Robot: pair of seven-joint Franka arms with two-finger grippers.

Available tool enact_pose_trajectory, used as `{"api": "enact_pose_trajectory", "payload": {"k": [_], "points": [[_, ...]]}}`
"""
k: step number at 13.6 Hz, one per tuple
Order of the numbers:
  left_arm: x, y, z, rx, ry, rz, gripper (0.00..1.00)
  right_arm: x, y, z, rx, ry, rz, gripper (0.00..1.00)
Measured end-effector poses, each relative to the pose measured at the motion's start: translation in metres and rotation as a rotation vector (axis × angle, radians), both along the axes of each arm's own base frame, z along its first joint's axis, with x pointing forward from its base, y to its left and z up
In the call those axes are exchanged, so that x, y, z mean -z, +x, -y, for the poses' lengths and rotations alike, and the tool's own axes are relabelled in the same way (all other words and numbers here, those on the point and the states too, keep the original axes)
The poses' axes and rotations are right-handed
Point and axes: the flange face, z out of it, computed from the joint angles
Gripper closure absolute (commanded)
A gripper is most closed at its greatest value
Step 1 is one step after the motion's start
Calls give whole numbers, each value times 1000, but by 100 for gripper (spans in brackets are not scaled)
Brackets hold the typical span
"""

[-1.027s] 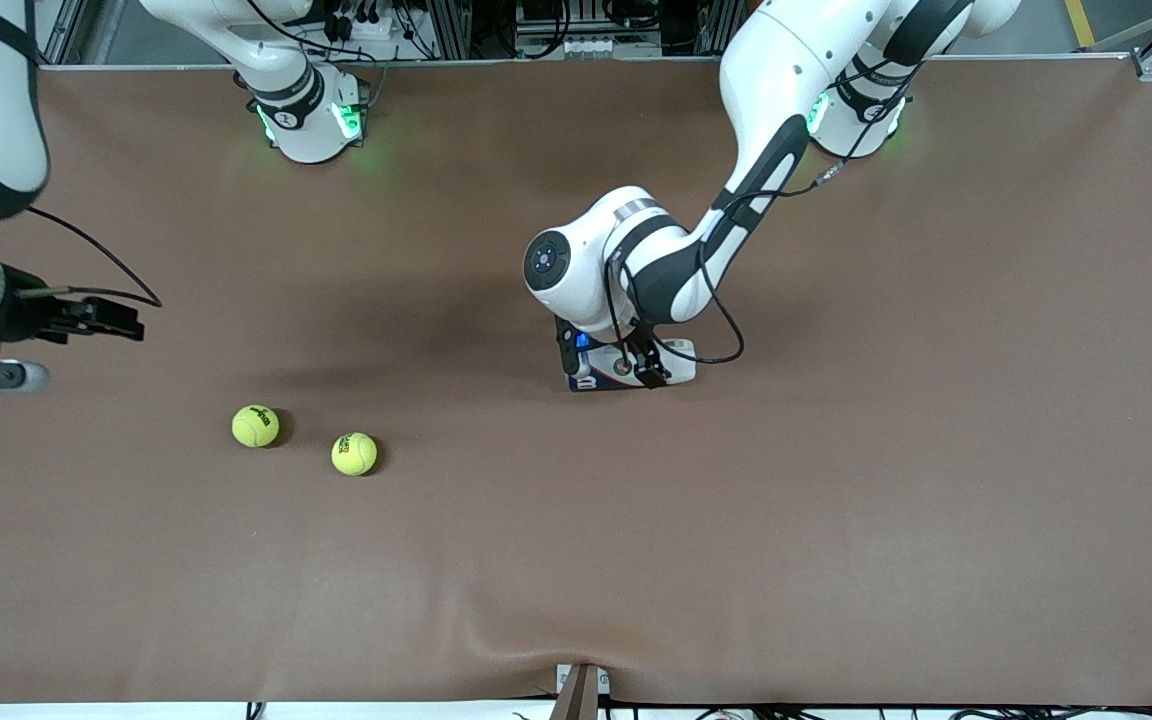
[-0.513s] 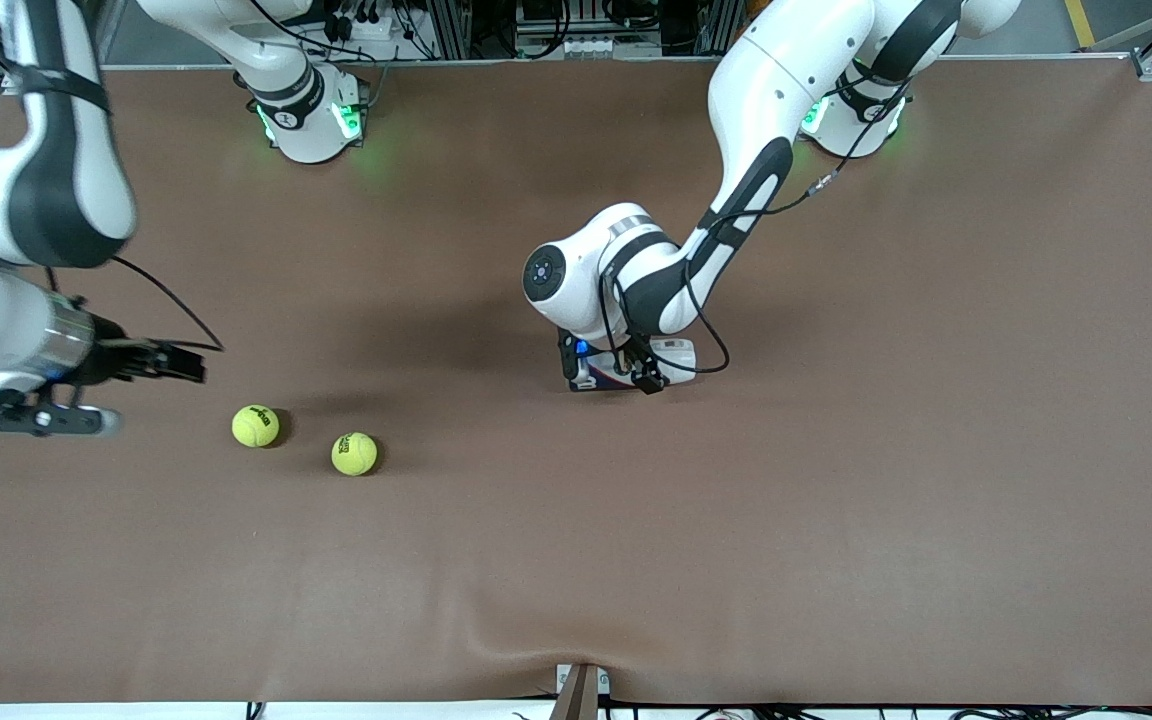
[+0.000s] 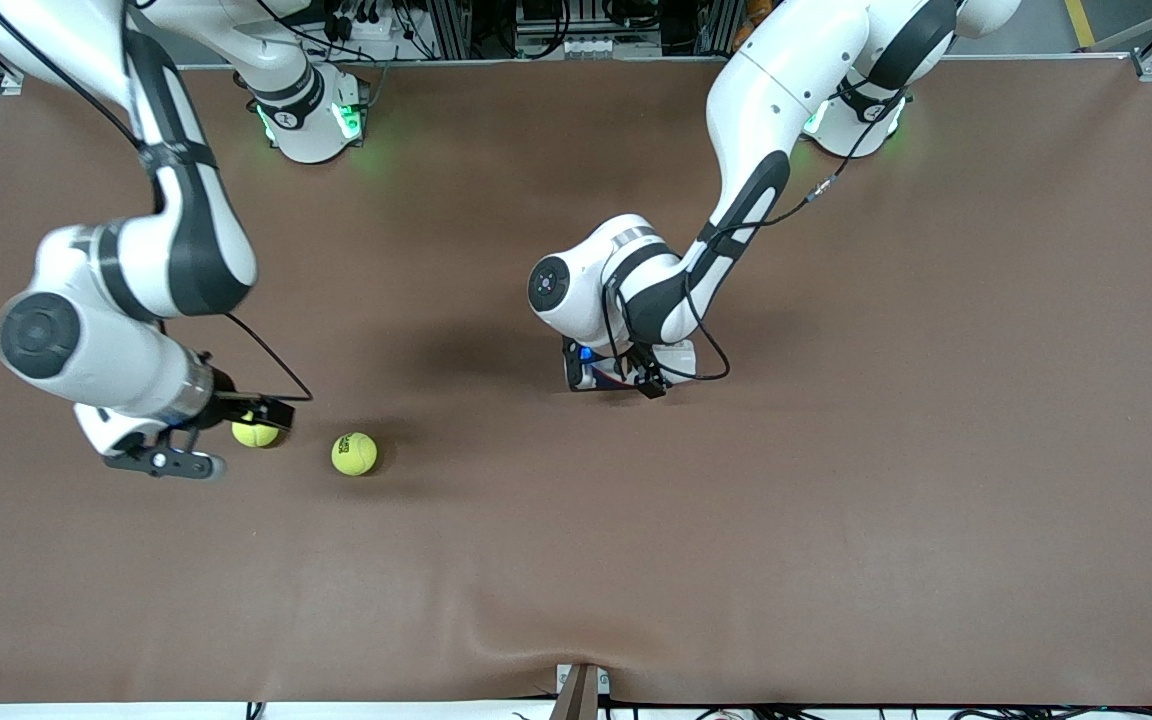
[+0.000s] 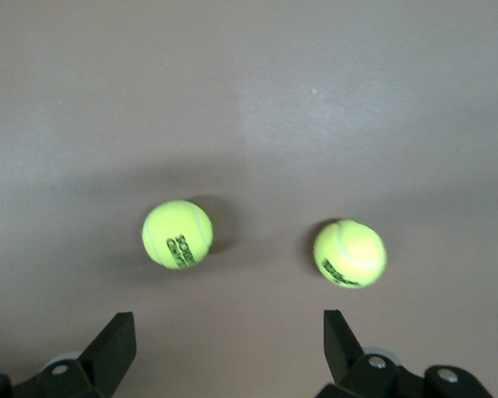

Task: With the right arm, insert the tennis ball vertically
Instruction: 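Lift the can with the left gripper while the right gripper reaches a ball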

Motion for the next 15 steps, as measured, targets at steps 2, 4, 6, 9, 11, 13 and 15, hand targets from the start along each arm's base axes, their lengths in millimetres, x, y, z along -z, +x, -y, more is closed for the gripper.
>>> {"api": "enact_pose_trajectory", "payload": {"k": [2,4,6,9,11,13,15], "points": [[9,0,-3,-4,10,-8,0,30,1,-22,8,-9,-19,0],[8,1,-3,-6,9,-5,0,61,-1,-41,8,-19,-44,0],[8,1,-3,-6,9,-5,0,84,0,-47,26,-2,-52,0],[8,1,-3,-5,10,-6,0,116,2,-52,38,13,-56,0],[8,0,-2,-4,13,-7,0,134,3,-57,32,12,-43,0],[9,-1,-3,-1,27,-8,0,146,2,-59,32,9,-48,0],[9,-2,-7,1,51,-12,0,150,3,-58,33,8,-43,0]]}}
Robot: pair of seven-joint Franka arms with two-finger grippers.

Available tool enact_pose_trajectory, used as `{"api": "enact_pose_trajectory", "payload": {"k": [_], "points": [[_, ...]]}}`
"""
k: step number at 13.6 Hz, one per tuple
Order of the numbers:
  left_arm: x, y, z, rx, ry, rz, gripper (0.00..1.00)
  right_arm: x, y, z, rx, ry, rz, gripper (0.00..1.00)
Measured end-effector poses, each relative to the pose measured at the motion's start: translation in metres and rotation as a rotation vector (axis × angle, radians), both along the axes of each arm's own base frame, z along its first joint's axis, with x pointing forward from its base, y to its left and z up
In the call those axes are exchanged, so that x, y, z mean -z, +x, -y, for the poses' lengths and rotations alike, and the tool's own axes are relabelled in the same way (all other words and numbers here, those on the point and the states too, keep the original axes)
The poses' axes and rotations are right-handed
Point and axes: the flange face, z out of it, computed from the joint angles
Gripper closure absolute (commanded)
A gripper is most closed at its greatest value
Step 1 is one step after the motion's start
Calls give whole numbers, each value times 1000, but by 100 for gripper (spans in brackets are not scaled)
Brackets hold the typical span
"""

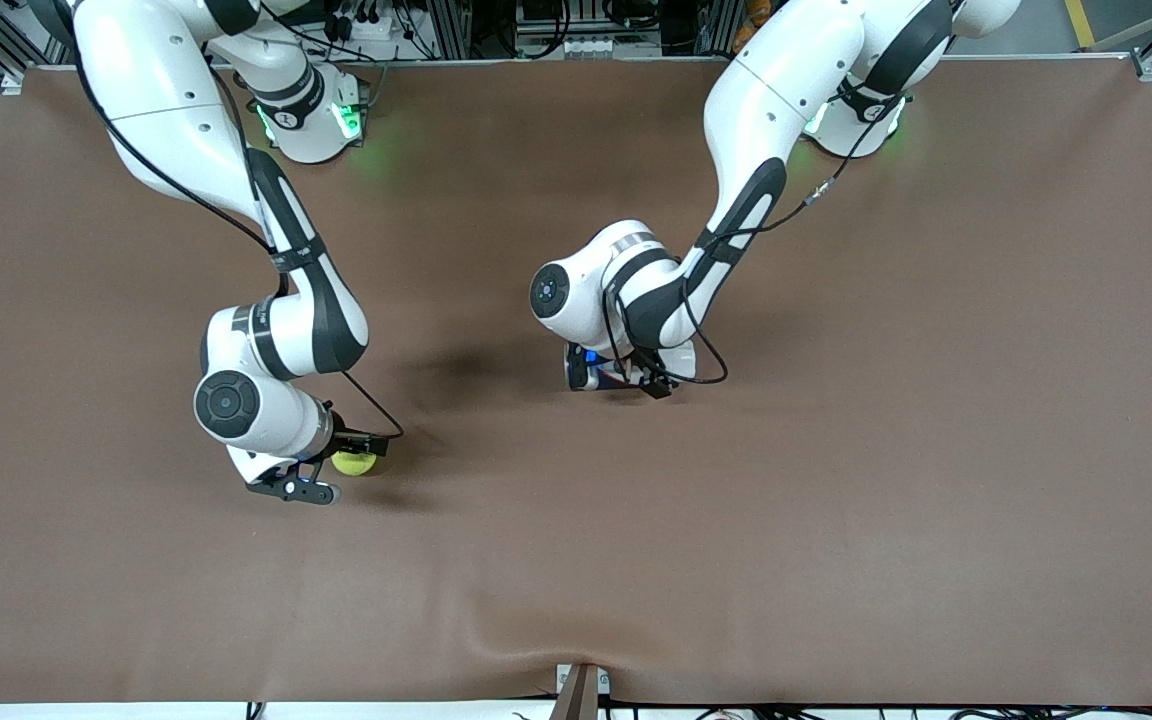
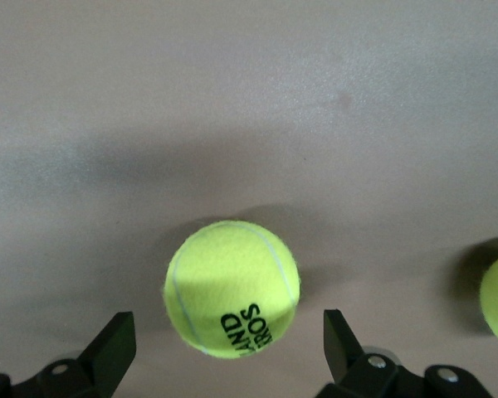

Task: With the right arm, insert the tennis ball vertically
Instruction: 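Lift the can with the left gripper while the right gripper reaches a ball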

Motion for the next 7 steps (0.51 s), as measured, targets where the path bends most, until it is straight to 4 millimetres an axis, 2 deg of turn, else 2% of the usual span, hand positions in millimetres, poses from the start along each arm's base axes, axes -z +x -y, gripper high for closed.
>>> {"api": "enact_pose_trajectory", "payload": {"k": [7], "points": [[1,-2,-2,0,21,-8,4,24,-1,-11,-13,-2,16,0]]}}
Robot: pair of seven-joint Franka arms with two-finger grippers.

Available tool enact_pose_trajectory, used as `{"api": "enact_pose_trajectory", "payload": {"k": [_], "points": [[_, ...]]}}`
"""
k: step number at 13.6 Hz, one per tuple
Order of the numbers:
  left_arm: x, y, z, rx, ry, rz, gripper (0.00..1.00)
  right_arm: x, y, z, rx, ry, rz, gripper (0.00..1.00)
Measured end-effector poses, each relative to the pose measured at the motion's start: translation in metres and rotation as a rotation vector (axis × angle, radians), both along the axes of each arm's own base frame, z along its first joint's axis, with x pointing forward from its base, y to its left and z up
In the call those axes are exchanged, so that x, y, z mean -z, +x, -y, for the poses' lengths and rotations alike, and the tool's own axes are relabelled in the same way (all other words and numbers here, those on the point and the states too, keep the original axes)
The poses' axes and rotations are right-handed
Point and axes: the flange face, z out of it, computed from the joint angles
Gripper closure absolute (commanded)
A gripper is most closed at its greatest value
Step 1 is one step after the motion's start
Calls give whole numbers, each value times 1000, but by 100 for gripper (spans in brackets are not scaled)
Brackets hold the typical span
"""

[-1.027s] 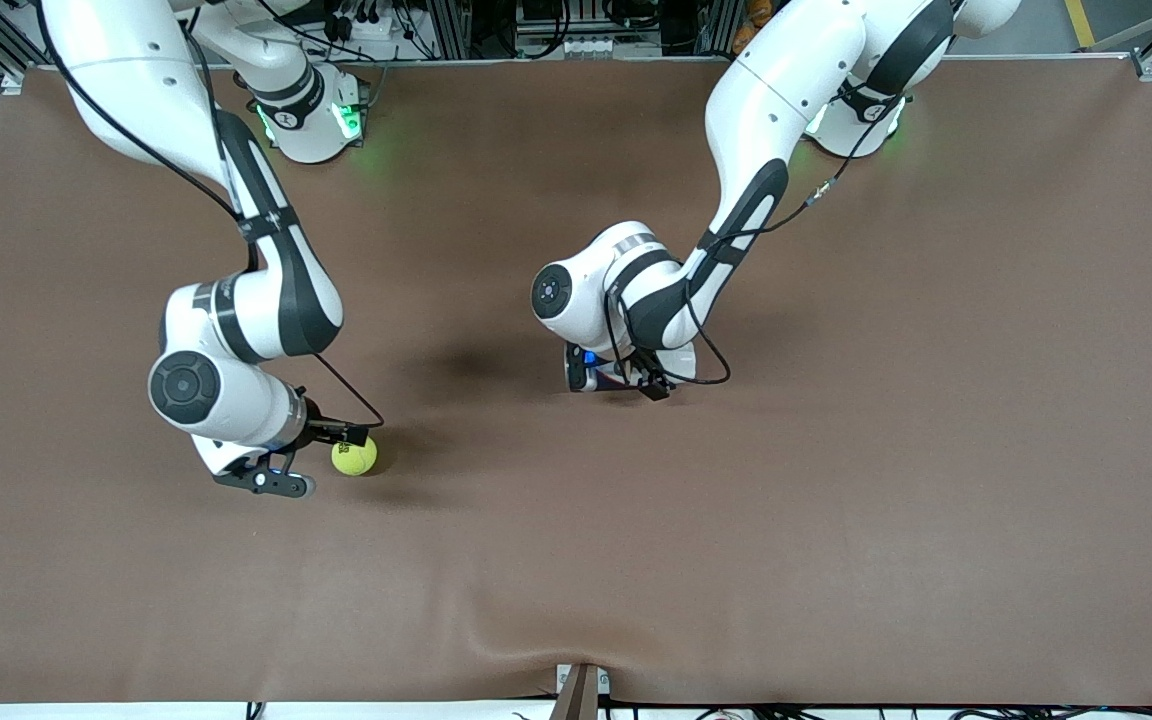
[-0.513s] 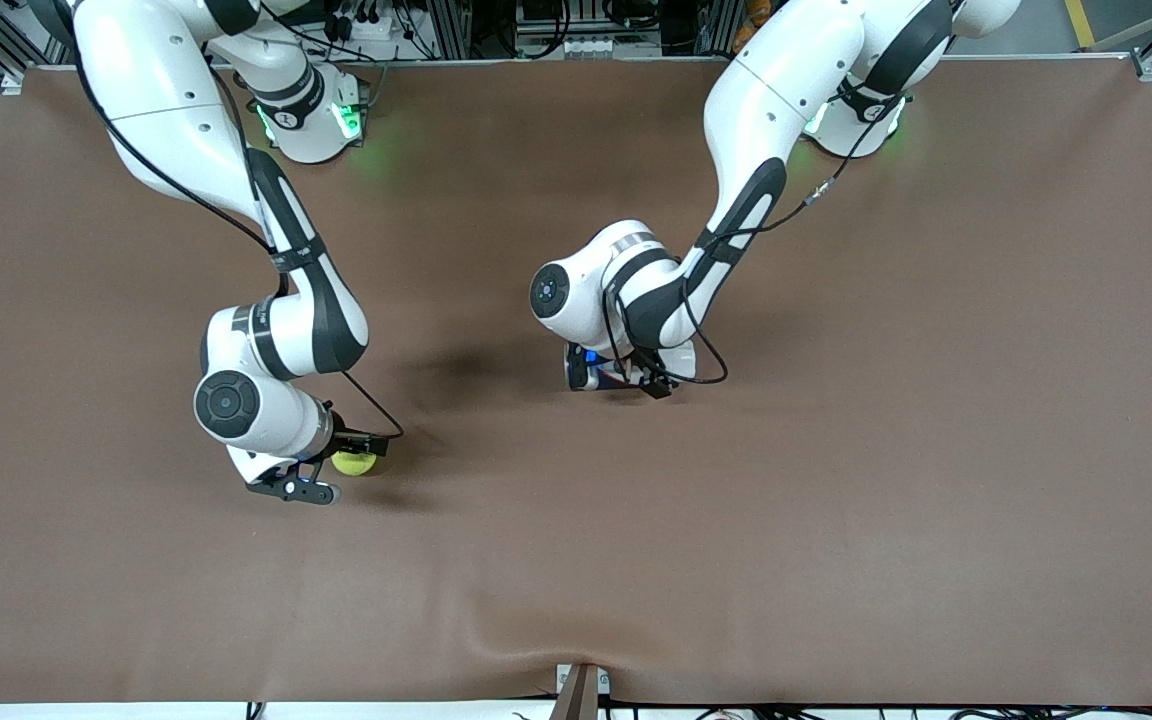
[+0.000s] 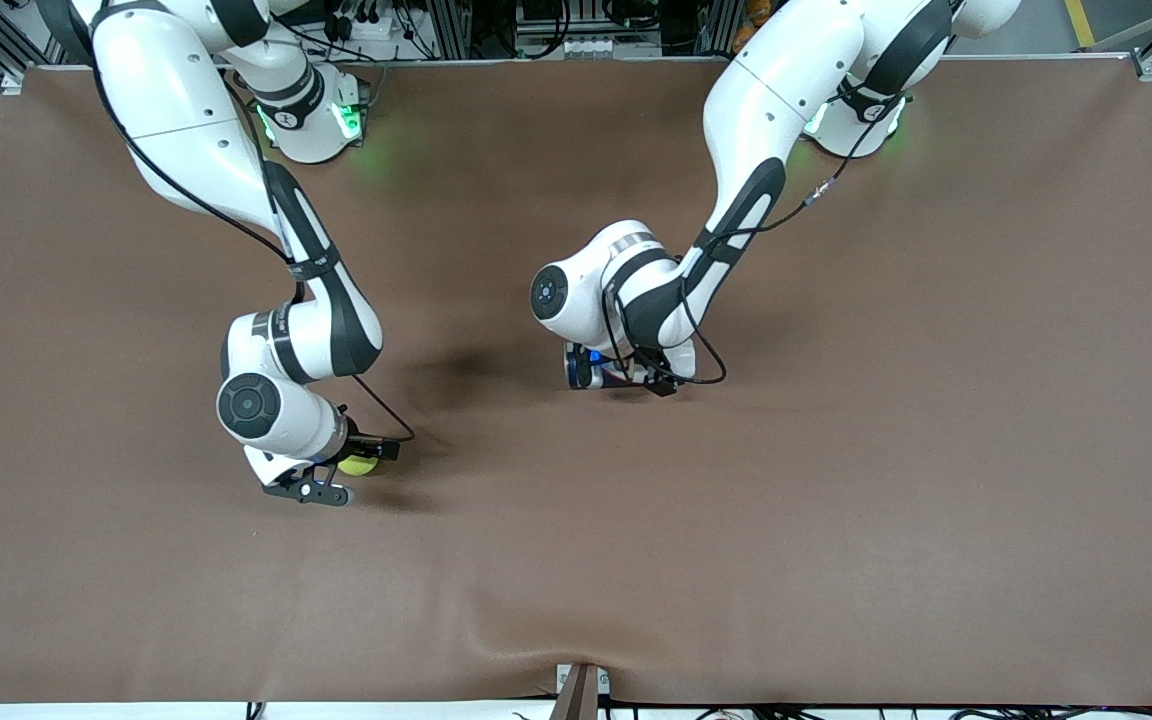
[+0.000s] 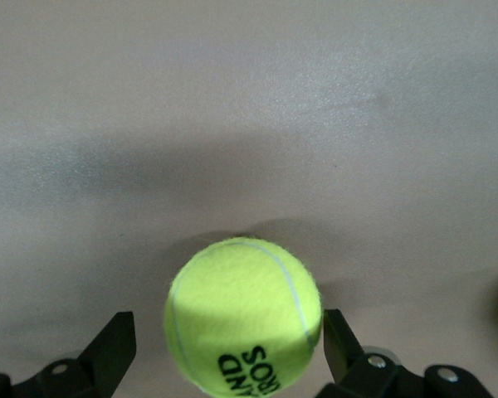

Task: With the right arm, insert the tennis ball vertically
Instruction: 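Lift the can with the left gripper while the right gripper reaches a ball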

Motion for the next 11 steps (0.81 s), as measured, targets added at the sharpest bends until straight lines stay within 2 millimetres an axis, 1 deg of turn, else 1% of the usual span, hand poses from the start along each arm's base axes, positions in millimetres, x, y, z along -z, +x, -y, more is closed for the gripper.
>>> {"api": "enact_pose_trajectory", "payload": {"k": [1,5,6,7,9,10,11], "points": [[0,0,0,0,0,0,5,0,0,0,1,0,0,9],[0,0,0,0,1,0,10,0,0,0,1,-1,2,89],[0,0,0,0,1,0,10,-2,0,-4,5,0,5,100],[0,0,0,1,1,0,10,-3,0,-10,13,0,9,100],[0,0,0,1,1,0,14,-8,0,-19,29,1,20,100],[0,0,0,0,1,0,14,-16,2,-18,36,1,24,100],[0,0,0,1,2,0,14,-28,4,-13,43,-3,17,100]]}}
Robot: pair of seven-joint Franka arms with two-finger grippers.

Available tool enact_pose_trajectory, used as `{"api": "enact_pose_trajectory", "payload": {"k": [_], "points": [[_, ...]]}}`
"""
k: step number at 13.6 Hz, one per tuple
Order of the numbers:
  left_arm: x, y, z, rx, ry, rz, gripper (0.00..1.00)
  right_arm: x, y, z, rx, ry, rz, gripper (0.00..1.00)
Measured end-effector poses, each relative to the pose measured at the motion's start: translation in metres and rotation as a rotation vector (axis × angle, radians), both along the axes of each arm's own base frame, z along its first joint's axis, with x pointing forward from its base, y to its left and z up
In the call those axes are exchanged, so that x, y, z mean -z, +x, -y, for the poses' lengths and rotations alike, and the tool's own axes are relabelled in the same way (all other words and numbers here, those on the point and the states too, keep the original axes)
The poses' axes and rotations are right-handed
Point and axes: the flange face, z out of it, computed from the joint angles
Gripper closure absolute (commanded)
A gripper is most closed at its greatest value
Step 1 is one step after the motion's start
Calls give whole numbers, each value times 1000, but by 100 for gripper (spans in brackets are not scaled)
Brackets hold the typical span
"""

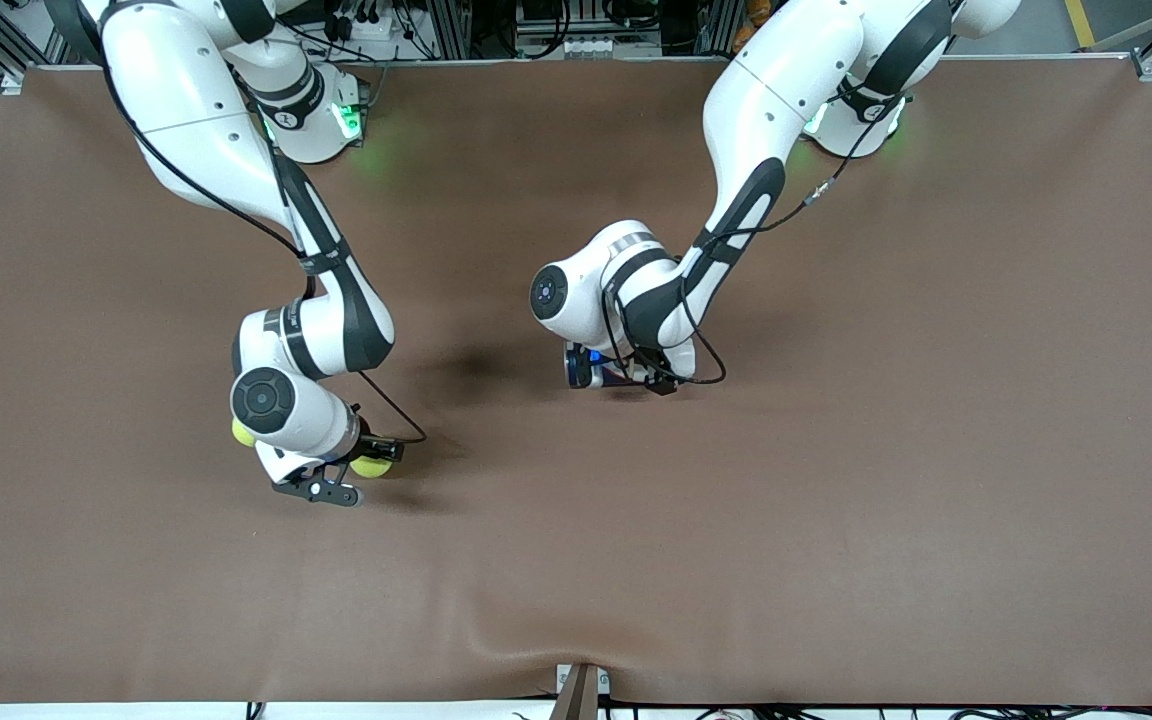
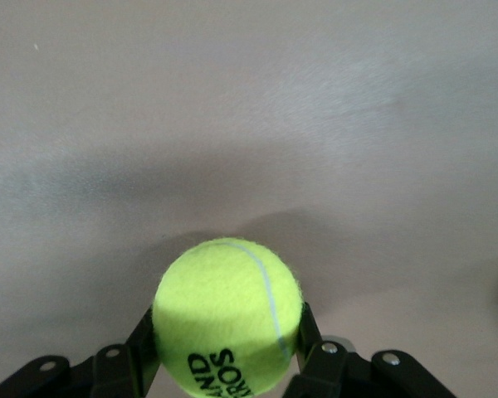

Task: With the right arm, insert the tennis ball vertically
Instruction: 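Lift the can with the left gripper while the right gripper reaches a ball, then grasp the yellow tennis ball with the right gripper and lift it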

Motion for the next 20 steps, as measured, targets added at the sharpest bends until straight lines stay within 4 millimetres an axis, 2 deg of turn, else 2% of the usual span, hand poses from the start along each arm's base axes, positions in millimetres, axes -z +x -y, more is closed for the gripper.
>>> {"api": "enact_pose_trajectory", "payload": {"k": [2,5,11,13,17,20], "points": [[0,0,0,0,0,0,18,-38,3,15,21,-1,-15,100],[0,0,0,1,0,1,21,-106,1,40,49,7,-20,100],[-1,1,1,1,-1,3,22,-227,-11,110,21,19,-75,100],[-1,1,1,1,-1,3,23,-268,-15,124,23,22,-95,100],[-2,1,2,3,-5,5,23,-320,-23,137,37,26,-58,100],[-10,1,11,9,-26,17,23,-364,-49,161,44,26,-68,100]]}}
